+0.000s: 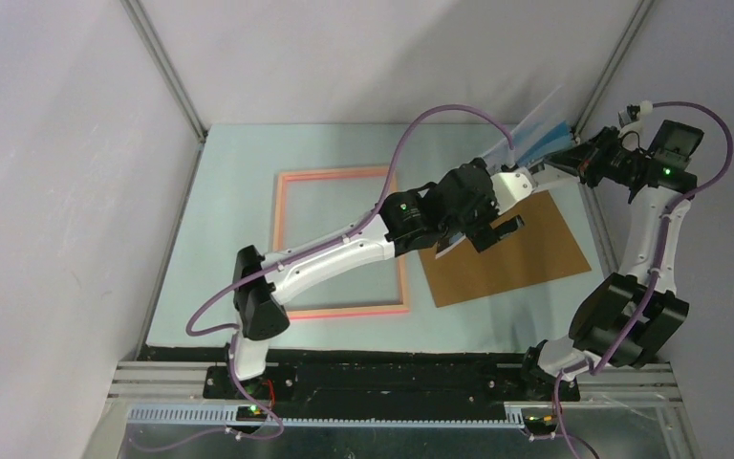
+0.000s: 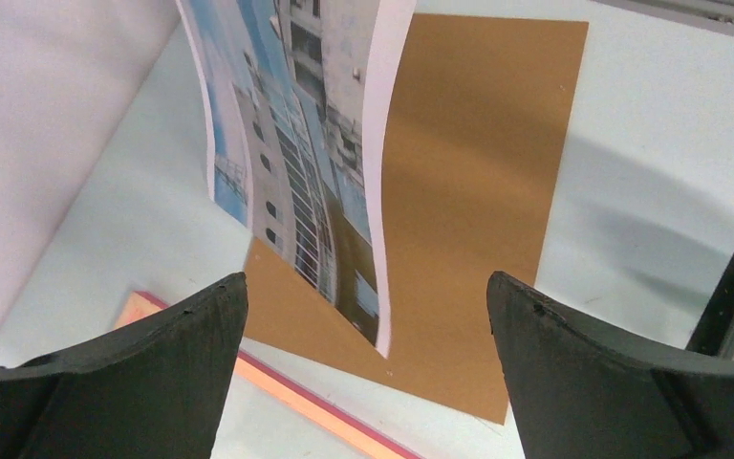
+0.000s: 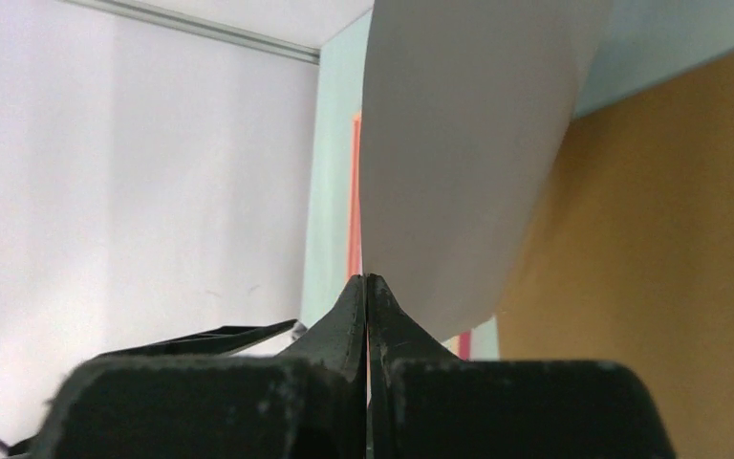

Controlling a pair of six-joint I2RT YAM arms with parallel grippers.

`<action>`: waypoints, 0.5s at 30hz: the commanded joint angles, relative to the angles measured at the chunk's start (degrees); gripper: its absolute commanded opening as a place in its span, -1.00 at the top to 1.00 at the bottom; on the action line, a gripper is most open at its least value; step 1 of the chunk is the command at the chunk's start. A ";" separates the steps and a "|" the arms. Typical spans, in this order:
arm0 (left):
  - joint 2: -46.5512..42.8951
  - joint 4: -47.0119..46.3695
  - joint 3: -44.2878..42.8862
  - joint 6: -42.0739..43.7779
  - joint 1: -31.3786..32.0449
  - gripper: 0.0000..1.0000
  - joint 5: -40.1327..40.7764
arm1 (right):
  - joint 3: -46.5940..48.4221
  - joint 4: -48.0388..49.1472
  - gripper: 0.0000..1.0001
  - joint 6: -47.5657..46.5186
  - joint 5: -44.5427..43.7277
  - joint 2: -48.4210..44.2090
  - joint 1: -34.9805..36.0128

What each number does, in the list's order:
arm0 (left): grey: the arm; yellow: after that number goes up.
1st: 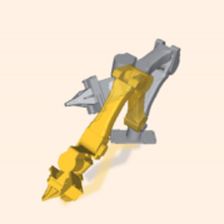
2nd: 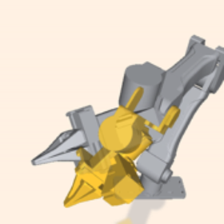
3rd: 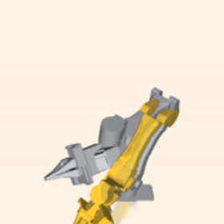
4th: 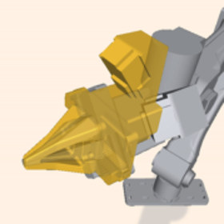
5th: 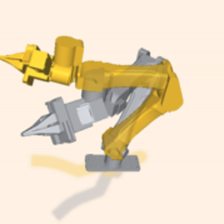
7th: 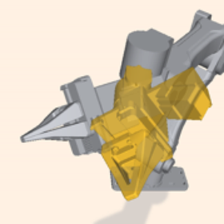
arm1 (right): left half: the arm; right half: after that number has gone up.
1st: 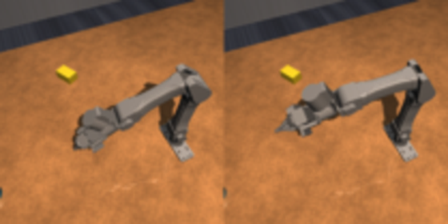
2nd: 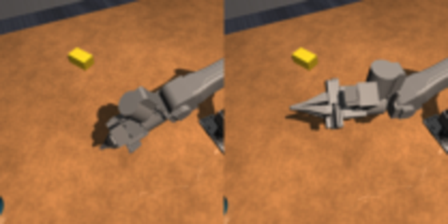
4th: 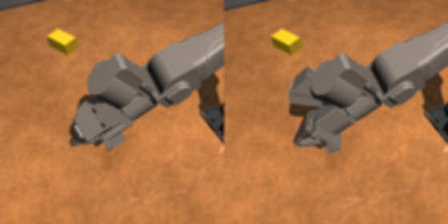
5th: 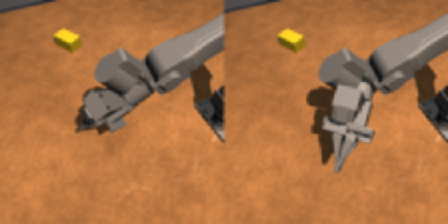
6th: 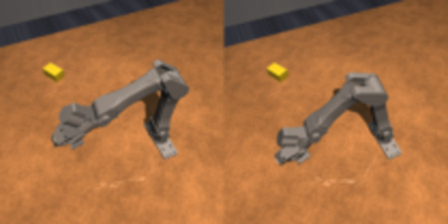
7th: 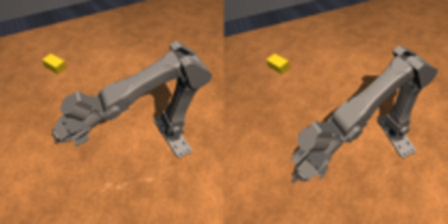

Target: Put the photo into the frame

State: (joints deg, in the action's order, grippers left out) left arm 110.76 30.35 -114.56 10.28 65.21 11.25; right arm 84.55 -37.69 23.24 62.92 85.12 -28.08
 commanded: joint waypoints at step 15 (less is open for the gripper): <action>9.23 -1.17 -13.93 5.03 3.65 -0.94 8.32 | -1.23 8.34 1.00 16.54 5.72 -9.75 -0.21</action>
State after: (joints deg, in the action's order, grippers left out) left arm 119.07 30.65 -125.38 13.23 68.49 16.49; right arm 83.61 -30.89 37.34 65.91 76.86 -27.97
